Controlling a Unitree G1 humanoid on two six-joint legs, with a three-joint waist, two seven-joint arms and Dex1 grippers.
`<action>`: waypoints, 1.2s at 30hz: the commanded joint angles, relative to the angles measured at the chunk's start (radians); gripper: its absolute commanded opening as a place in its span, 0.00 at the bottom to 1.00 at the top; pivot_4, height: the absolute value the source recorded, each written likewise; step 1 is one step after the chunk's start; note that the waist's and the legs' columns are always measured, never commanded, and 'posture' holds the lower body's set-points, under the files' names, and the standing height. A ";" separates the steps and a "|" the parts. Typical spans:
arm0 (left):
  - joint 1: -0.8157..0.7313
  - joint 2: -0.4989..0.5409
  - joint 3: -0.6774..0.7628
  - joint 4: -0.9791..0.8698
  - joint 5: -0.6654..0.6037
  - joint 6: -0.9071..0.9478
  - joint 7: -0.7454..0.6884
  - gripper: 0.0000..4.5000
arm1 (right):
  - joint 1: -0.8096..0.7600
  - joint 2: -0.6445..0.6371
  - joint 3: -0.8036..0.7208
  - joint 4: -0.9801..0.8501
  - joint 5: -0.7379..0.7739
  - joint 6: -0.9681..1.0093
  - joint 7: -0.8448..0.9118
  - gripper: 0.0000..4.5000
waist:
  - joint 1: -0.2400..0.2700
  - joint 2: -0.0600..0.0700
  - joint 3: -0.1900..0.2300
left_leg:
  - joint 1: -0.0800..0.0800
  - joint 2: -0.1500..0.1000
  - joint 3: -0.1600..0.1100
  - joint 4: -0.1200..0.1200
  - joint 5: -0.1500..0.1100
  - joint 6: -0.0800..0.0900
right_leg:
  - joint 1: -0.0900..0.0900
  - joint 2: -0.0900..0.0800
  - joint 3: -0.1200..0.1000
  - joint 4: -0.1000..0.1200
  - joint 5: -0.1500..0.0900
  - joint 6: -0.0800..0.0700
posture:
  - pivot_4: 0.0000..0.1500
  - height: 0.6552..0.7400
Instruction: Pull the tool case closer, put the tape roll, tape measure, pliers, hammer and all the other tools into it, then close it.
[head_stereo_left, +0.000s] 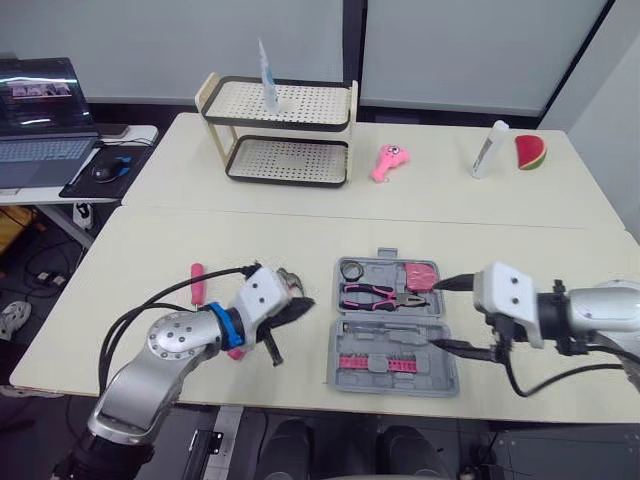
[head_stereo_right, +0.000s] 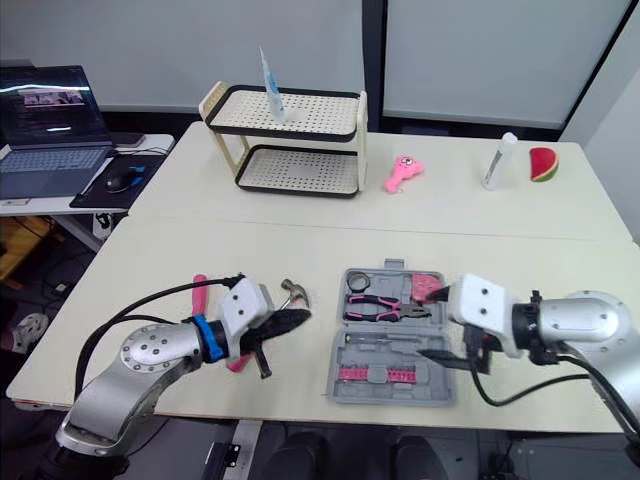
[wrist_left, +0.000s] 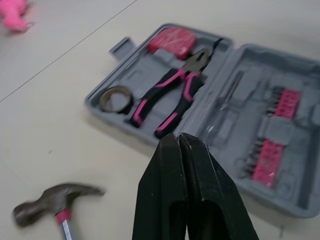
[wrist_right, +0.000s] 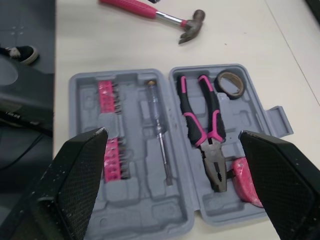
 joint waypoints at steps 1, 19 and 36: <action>-0.005 0.003 0.033 -0.003 -0.026 0.008 -0.004 0.01 | 0.012 -0.025 -0.050 0.005 0.009 -0.043 0.035 1.00 | -0.002 0.000 0.000 | 0.002 0.000 0.000 0.000 0.000 0.000 | 0.001 0.000 0.000 0.000 0.000 0.000 | 1.00 0.87; 0.053 -0.064 0.256 0.194 -0.092 0.191 0.180 0.84 | -0.245 0.132 0.186 0.002 0.074 0.074 -0.060 1.00 | -0.001 0.000 0.000 | 0.004 0.000 0.000 -0.001 -0.001 0.001 | 0.002 -0.001 0.000 -0.001 0.000 0.000 | 1.00 0.87; -0.131 -0.191 0.049 0.493 0.145 0.150 0.332 0.99 | -0.251 0.152 0.214 -0.005 0.074 0.101 -0.069 1.00 | 0.000 0.000 0.000 | 0.004 0.000 0.001 -0.001 -0.001 0.001 | 0.002 -0.001 0.000 0.000 0.000 0.000 | 1.00 0.87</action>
